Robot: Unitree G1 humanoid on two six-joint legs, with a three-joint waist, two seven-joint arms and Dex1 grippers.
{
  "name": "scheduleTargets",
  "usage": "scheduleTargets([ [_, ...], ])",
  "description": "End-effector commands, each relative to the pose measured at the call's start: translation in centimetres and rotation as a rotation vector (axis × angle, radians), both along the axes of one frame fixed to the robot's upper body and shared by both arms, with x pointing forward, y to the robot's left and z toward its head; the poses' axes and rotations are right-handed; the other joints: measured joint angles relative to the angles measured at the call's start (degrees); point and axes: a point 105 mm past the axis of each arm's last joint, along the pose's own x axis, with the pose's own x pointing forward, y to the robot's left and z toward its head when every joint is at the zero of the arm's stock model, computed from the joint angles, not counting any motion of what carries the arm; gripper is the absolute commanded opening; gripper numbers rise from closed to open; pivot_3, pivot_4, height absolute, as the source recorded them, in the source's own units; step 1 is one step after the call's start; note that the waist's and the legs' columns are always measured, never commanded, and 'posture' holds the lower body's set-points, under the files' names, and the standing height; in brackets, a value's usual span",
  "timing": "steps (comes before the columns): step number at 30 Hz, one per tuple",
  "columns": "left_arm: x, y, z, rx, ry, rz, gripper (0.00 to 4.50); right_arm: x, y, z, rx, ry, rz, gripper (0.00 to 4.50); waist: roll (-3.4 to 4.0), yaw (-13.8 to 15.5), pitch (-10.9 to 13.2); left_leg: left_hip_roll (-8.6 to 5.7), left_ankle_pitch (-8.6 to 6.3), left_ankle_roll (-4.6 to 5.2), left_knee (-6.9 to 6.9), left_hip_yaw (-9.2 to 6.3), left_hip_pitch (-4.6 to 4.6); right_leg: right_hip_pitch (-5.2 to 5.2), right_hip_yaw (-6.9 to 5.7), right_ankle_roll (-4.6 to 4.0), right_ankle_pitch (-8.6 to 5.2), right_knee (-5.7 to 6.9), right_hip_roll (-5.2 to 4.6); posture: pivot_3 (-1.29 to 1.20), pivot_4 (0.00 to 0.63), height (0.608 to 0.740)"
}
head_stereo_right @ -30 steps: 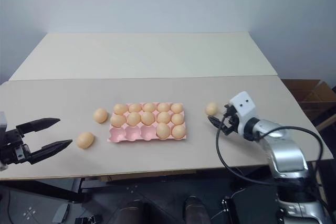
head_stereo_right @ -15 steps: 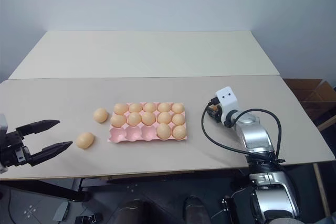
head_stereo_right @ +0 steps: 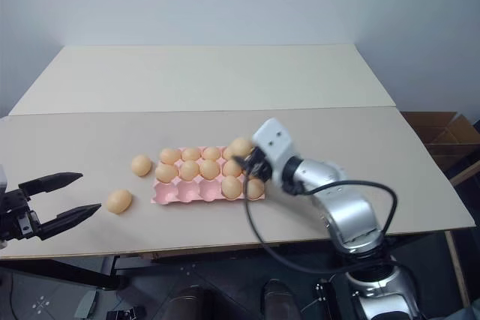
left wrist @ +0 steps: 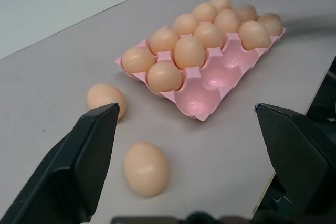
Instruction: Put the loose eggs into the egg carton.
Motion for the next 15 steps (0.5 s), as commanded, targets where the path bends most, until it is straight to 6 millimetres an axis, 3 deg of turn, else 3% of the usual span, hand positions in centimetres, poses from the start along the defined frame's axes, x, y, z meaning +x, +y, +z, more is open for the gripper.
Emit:
scheduleTargets([
  [1, -0.1, -0.4, 1.0, 0.027, -0.038, -0.022, 4.50, -1.0, 1.9, -0.2, -0.043, -0.029, 0.055, 2.23, -0.02, 0.19, -0.01, -0.04, 0.01, -0.02, 0.00, 0.01, 0.01, 0.02, 0.00, -0.04, -0.02, -0.01, -0.04, 0.00, 0.150, 0.740],
  [4, -0.1, -0.4, 1.0, 0.027, -0.037, -0.021, 4.50, -1.1, 2.7, -1.6, -0.126, -0.021, 0.069, 2.23, -0.04, 0.20, -0.03, -0.07, 0.02, -0.03, 0.01, 0.03, 0.01, 0.02, 0.00, -0.16, -0.09, -0.03, -0.09, 0.00, 0.150, 0.740],
  [7, -0.2, -0.4, 1.0, 0.027, -0.036, -0.020, 4.50, -1.0, 3.2, -2.0, -0.156, -0.029, 0.072, 3.05, -0.06, 0.20, -0.03, -0.06, 0.02, -0.03, 0.01, 0.03, 0.01, 0.01, -0.02, -0.14, -0.08, -0.02, -0.08, 0.00, 0.150, 0.740],
  [11, -0.1, -0.5, 1.0, 0.025, -0.037, -0.019, 4.50, -0.8, 3.3, -1.1, -0.131, -0.046, 0.056, 4.35, -0.06, 0.17, -0.03, -0.04, 0.02, -0.03, 0.00, 0.01, -0.01, -0.02, -0.05, -0.07, -0.04, 0.00, -0.04, 0.00, 0.150, 0.740],
  [15, 0.2, -0.5, 1.0, 0.023, -0.041, -0.017, 4.50, -0.7, 1.6, 1.1, -0.070, -0.079, 0.022, 4.47, -0.06, 0.19, -0.03, -0.03, 0.02, -0.03, 0.00, -0.01, -0.02, -0.02, -0.06, -0.05, -0.02, 0.01, -0.03, 0.00, 0.150, 0.740],
])
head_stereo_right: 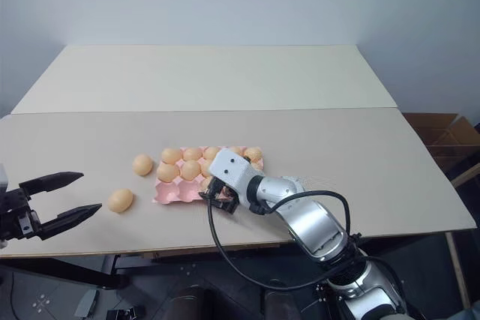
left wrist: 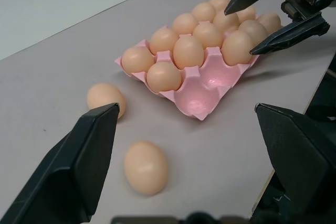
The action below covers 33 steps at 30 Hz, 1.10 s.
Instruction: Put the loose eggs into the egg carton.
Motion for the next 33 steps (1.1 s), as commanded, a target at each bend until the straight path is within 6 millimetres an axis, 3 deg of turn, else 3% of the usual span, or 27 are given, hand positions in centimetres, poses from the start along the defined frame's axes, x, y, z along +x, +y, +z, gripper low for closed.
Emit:
scheduleTargets([
  [1, 0.1, -0.3, 0.7, 0.014, -0.031, -0.012, 4.50, -0.1, -2.0, 3.5, 0.083, -0.088, -0.028, 4.47, 0.00, 0.04, 0.00, 0.00, 0.00, 0.00, 0.00, 0.00, 0.00, 0.01, 0.00, 0.00, 0.00, -0.01, 0.00, 0.00, 0.150, 0.740],
  [7, -0.1, 0.0, 0.5, 0.006, -0.028, 0.002, 4.50, -0.7, -8.2, 5.5, 0.158, -0.093, -0.067, 4.47, -0.01, 0.40, -0.01, -0.04, -0.01, 0.00, 0.00, -0.02, -0.03, 0.09, -0.04, 0.03, -0.01, -0.16, -0.06, 0.00, 0.150, 0.740],
  [10, -0.3, 0.7, 0.6, -0.002, -0.043, 0.031, 4.50, -1.6, -12.0, 5.2, 0.147, -0.071, -0.074, 4.47, -0.02, 0.34, -0.01, -0.04, -0.01, 0.01, 0.00, -0.02, -0.02, 0.12, -0.03, 0.01, -0.04, -0.19, -0.05, 0.00, 0.150, 0.740],
  [15, -1.9, 2.2, 0.0, 0.008, -0.003, 0.069, 4.50, -3.5, -15.7, 4.0, 0.133, -0.028, 0.013, 4.47, -0.03, -0.33, -0.02, 0.04, -0.03, 0.03, -0.01, -0.03, 0.08, 0.17, -0.01, 0.07, -0.09, -0.16, 0.07, 0.00, 0.150, 0.740],
  [19, -2.6, 2.9, -0.1, 0.001, 0.005, 0.099, 4.50, -4.7, -16.4, 3.2, 0.108, 0.014, 0.087, 4.47, -0.01, -0.22, 0.00, 0.05, -0.02, 0.03, -0.01, -0.01, 0.26, 0.27, 0.03, 0.05, -0.41, -0.09, 0.06, 0.00, 0.150, 0.740],
  [26, -2.7, 3.1, -1.3, -0.011, 0.048, 0.185, 4.50, -4.3, -16.1, 3.2, 0.103, -0.013, 0.104, 4.47, -0.02, 0.16, 0.01, 0.02, -0.02, 0.02, 0.00, -0.01, 0.60, 0.59, 0.05, 0.06, -0.41, -0.14, -0.07, 0.00, 0.150, 0.740],
  [33, 0.2, 0.6, -4.2, -0.019, 0.091, 0.364, 4.50, -4.2, -15.3, 4.0, 0.115, -0.029, 0.145, 4.47, -0.03, 0.57, 0.00, -0.05, -0.02, 0.02, 0.00, -0.07, 0.40, 0.60, 0.08, 0.02, -0.29, -0.26, -0.08, 0.00, 0.150, 0.740],
])
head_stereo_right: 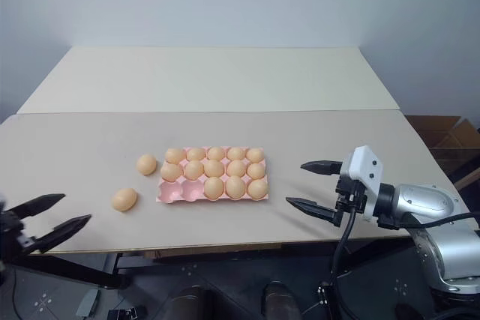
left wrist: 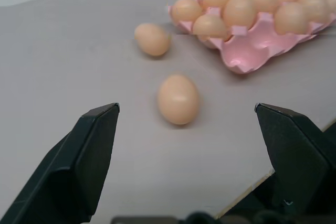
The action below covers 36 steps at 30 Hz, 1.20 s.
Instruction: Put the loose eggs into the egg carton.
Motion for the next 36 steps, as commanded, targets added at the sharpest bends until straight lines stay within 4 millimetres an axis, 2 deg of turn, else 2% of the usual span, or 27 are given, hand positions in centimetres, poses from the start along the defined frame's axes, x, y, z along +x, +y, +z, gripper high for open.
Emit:
scheduleTargets([
  [1, 1.5, -1.7, -0.5, 0.019, -0.017, 0.051, 4.50, -0.1, 0.5, 1.3, -0.001, -0.051, 0.042, 4.47, 0.00, 0.22, 0.00, -0.01, 0.00, 0.00, 0.00, -0.02, 0.00, 0.00, -0.01, -0.01, 0.01, 0.01, 0.00, 0.00, 0.150, 0.740],
  [8, 3.0, -3.2, -1.9, 0.028, 0.012, 0.086, 4.50, 0.1, 0.8, 1.6, -0.002, -0.060, 0.058, 4.47, -0.01, 0.27, 0.00, 0.00, 0.00, 0.00, 0.00, -0.02, 0.03, 0.01, 0.00, -0.11, 0.09, 0.04, 0.07, 0.00, 0.150, 0.740],
  [13, 5.0, -3.5, -3.7, 0.040, 0.118, 0.149, 4.50, 0.0, 1.2, 1.8, 0.007, -0.071, 0.072, 4.47, -0.01, 0.66, 0.00, -0.01, 0.01, 0.01, 0.00, -0.02, 0.04, 0.03, -0.01, -0.16, 0.12, 0.05, 0.07, 0.00, 0.150, 0.740],
  [14, 5.4, -3.6, -3.8, 0.042, 0.127, 0.145, 4.50, 0.0, 1.2, 1.8, 0.008, -0.072, 0.071, 4.47, -0.03, 0.73, 0.00, -0.03, 0.01, 0.01, 0.01, -0.05, 0.04, 0.05, -0.03, 0.05, 0.12, 0.05, 0.07, 0.00, 0.150, 0.740],
  [18, 7.0, -4.0, -4.7, 0.064, 0.163, 0.153, 3.61, -0.1, 1.3, 1.9, 0.012, -0.080, 0.065, 4.50, -0.03, 0.84, -0.01, -0.04, 0.02, 0.01, 0.01, -0.05, 0.06, 0.07, -0.02, 0.15, 0.21, 0.04, 0.08, 0.00, 0.150, 0.740],
  [23, 7.6, -4.2, -4.1, 0.083, 0.144, 0.111, 1.91, -0.3, 1.2, 2.2, 0.028, -0.091, 0.037, 4.50, -0.03, 0.57, 0.00, -0.02, 0.00, 0.02, 0.01, -0.07, -0.03, 0.01, -0.04, 0.13, 0.32, 0.03, 0.08, 0.00, 0.150, 0.740],
  [24, 7.7, -4.1, -3.7, 0.090, 0.130, 0.114, 1.77, -0.2, 1.2, 2.2, 0.032, -0.096, 0.028, 4.50, -0.03, 0.56, 0.00, -0.02, -0.01, 0.03, 0.00, -0.08, -0.04, 0.00, -0.04, 0.13, 0.32, 0.03, 0.08, 0.00, 0.150, 0.740],
  [27, 8.0, -4.4, -2.2, 0.110, 0.073, 0.085, 1.77, -0.1, 1.2, 2.3, 0.042, -0.103, 0.010, 4.50, -0.03, 0.70, 0.00, -0.02, -0.01, 0.03, 0.00, -0.09, -0.04, 0.00, -0.08, 0.12, 0.32, 0.03, 0.06, 0.00, 0.150, 0.740],
  [30, 8.3, -6.4, -0.1, 0.094, -0.004, -0.015, 1.77, -0.1, 1.4, 2.2, 0.045, -0.105, 0.006, 4.50, -0.03, 0.85, 0.00, -0.04, 0.00, 0.02, 0.01, -0.08, -0.03, 0.01, -0.06, 0.07, 0.29, 0.03, 0.04, 0.00, 0.150, 0.740],
  [32, 8.2, -8.7, 0.6, 0.065, -0.033, -0.107, 1.77, 0.0, 1.6, 2.2, 0.047, -0.106, 0.006, 4.50, -0.03, 1.11, 0.00, -0.07, 0.01, 0.01, 0.01, -0.08, -0.04, 0.03, -0.07, 0.06, 0.28, 0.03, 0.01, 0.00, 0.150, 0.740],
  [36, 8.0, -13.7, -0.3, 0.001, -0.018, -0.262, 1.77, 0.2, 1.8, 2.1, 0.047, -0.114, 0.001, 4.50, -0.02, 1.09, -0.01, -0.14, 0.01, 0.01, 0.01, -0.07, -0.04, 0.10, -0.03, 0.18, 0.35, -0.05, -0.03, 0.00, 0.150, 0.740],
])
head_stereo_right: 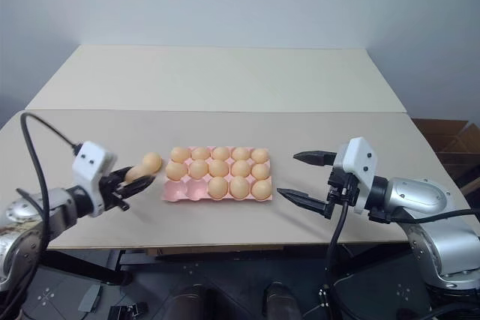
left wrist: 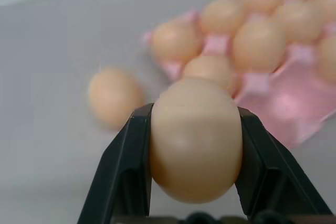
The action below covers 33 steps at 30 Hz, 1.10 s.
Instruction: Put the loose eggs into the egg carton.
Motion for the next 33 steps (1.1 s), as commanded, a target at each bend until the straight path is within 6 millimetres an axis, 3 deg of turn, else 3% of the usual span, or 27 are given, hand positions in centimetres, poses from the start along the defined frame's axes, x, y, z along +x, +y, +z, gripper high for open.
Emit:
scheduleTargets([
  [1, -0.5, -4.2, -0.9, -0.024, 0.017, -0.138, 1.77, -0.2, 0.5, 1.0, 0.006, -0.064, 0.013, 4.50, 0.00, -0.11, 0.00, -0.02, 0.00, 0.00, 0.00, 0.00, -0.01, 0.01, 0.03, 0.09, 0.05, -0.03, 0.00, 0.00, 0.150, 0.740],
  [7, 0.6, -6.4, -2.1, -0.038, 0.086, -0.164, 1.77, -0.4, 0.7, 1.4, 0.016, -0.081, 0.006, 4.50, -0.02, -0.34, 0.01, 0.01, 0.00, 0.02, 0.00, -0.13, -0.03, -0.02, -0.02, 0.10, 0.05, 0.04, 0.13, 0.00, 0.150, 0.740],
  [11, 0.8, -6.6, -2.0, -0.041, 0.098, -0.164, 3.01, -0.5, 0.7, 1.5, 0.022, -0.084, -0.005, 4.50, -0.02, -0.45, 0.01, 0.01, 0.01, 0.02, 0.00, -0.17, 0.04, 0.01, -0.01, 0.10, 0.05, 0.09, 0.17, 0.00, 0.150, 0.740],
  [15, 0.7, -5.9, -0.7, -0.039, 0.056, -0.159, 4.28, -0.6, 0.7, 1.6, 0.024, -0.085, -0.014, 4.50, -0.02, -0.40, 0.01, 0.00, 0.01, 0.02, 0.00, -0.17, 0.01, 0.00, 0.00, 0.11, 0.05, 0.05, 0.14, 0.00, 0.150, 0.740],
  [16, 0.4, -5.6, -0.1, -0.039, 0.042, -0.165, 4.49, -0.7, 0.7, 1.7, 0.025, -0.087, -0.013, 4.50, -0.02, -0.40, 0.01, -0.01, 0.01, 0.02, 0.00, -0.17, 0.00, 0.00, 0.00, 0.11, 0.05, 0.04, 0.14, 0.00, 0.150, 0.740],
  [18, -0.1, -5.0, 0.8, -0.041, 0.024, -0.172, 4.49, -0.8, 0.8, 1.8, 0.026, -0.091, -0.012, 4.50, -0.03, -0.48, 0.02, 0.00, 0.01, 0.02, 0.00, -0.18, -0.04, -0.04, -0.01, 0.10, 0.05, 0.03, 0.14, 0.00, 0.150, 0.740],
  [26, -3.2, 0.9, 4.4, -0.006, -0.116, -0.156, 4.49, -1.2, 1.3, 2.0, 0.034, -0.090, 0.015, 4.50, 0.00, -1.11, 0.03, 0.05, 0.00, 0.02, 0.00, -0.18, 0.00, -0.05, -0.02, 0.04, 0.00, 0.04, 0.13, 0.00, 0.150, 0.740],
  [33, -6.2, 8.2, 3.5, 0.020, -0.117, -0.003, 4.49, -1.3, 0.3, 1.5, 0.012, -0.061, 0.045, 4.50, 0.01, -0.88, 0.03, 0.08, 0.00, 0.01, 0.00, -0.07, 0.04, -0.04, -0.04, -0.23, -0.33, 0.03, 0.07, 0.00, 0.150, 0.740],
])
